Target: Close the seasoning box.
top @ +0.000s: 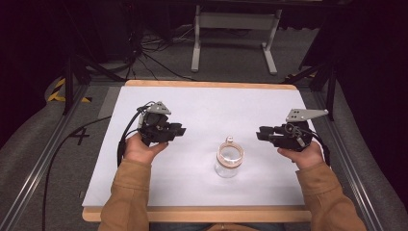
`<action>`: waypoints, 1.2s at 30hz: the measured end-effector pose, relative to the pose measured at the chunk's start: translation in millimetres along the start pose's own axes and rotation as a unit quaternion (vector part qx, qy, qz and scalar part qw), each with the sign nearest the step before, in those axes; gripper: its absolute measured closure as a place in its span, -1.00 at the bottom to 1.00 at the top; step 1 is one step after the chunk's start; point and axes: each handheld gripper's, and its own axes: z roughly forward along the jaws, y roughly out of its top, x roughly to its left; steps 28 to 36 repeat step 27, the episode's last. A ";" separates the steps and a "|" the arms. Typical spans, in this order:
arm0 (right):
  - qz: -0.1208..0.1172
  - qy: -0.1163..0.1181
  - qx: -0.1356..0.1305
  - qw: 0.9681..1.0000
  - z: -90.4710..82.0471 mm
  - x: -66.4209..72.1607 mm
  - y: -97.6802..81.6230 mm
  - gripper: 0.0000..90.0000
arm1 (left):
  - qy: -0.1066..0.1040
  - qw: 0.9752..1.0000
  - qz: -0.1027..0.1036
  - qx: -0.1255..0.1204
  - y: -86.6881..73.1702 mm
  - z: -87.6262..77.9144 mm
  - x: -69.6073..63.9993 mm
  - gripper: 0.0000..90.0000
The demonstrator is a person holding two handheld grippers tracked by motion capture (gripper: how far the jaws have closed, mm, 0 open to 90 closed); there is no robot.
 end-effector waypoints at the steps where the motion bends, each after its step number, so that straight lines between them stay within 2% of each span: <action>1: 0.004 -0.011 -0.002 1.000 -0.7 -4.9 -1.6 0.44 | 0.005 1.000 -0.004 0.002 -2.7 0.9 2.1 0.56; 3: 0.015 -0.031 -0.004 0.999 -1.4 -16.3 -6.5 0.41 | 0.015 1.000 -0.011 0.000 -8.3 5.5 7.7 0.53; 4: 0.015 -0.031 -0.004 0.999 -1.4 -16.3 -6.5 0.41 | 0.015 1.000 -0.011 0.000 -8.3 5.5 7.7 0.51; 5: 0.023 -0.048 -0.005 0.999 -0.9 -23.2 -10.8 0.37 | 0.017 1.000 -0.013 0.001 -10.4 7.3 10.5 0.51; 7: 0.028 -0.066 -0.003 0.997 1.2 -33.1 -18.4 0.30 | 0.023 0.999 -0.020 -0.007 -17.1 14.3 15.8 0.46; 9: 0.044 -0.076 0.001 0.996 4.0 -41.0 -25.3 0.28 | 0.027 0.999 -0.017 0.000 -21.9 20.2 21.6 0.46; 14: 0.065 -0.092 0.016 0.993 16.2 -57.7 -45.6 0.16 | 0.030 0.998 -0.049 0.015 -32.5 36.9 32.5 0.39; 15: 0.067 -0.098 0.021 0.993 19.2 -61.0 -50.3 0.15 | 0.030 0.998 -0.047 0.019 -33.2 38.3 34.1 0.39; 19: 0.090 -0.099 0.038 0.990 26.3 -68.2 -60.9 0.14 | 0.028 0.998 -0.060 0.021 -36.5 44.6 36.6 0.35; 22: 0.095 -0.097 0.046 0.990 30.0 -70.4 -65.7 0.12 | 0.025 0.998 -0.059 0.025 -36.5 46.7 37.1 0.31; 26: 0.096 -0.094 0.046 0.990 31.7 -70.0 -65.7 0.07 | 0.022 0.998 -0.060 0.017 -36.4 45.7 37.0 0.25; 36: 0.093 -0.095 0.045 0.990 32.0 -69.8 -65.5 0.06 | 0.022 0.998 -0.060 0.017 -36.4 45.7 37.0 0.24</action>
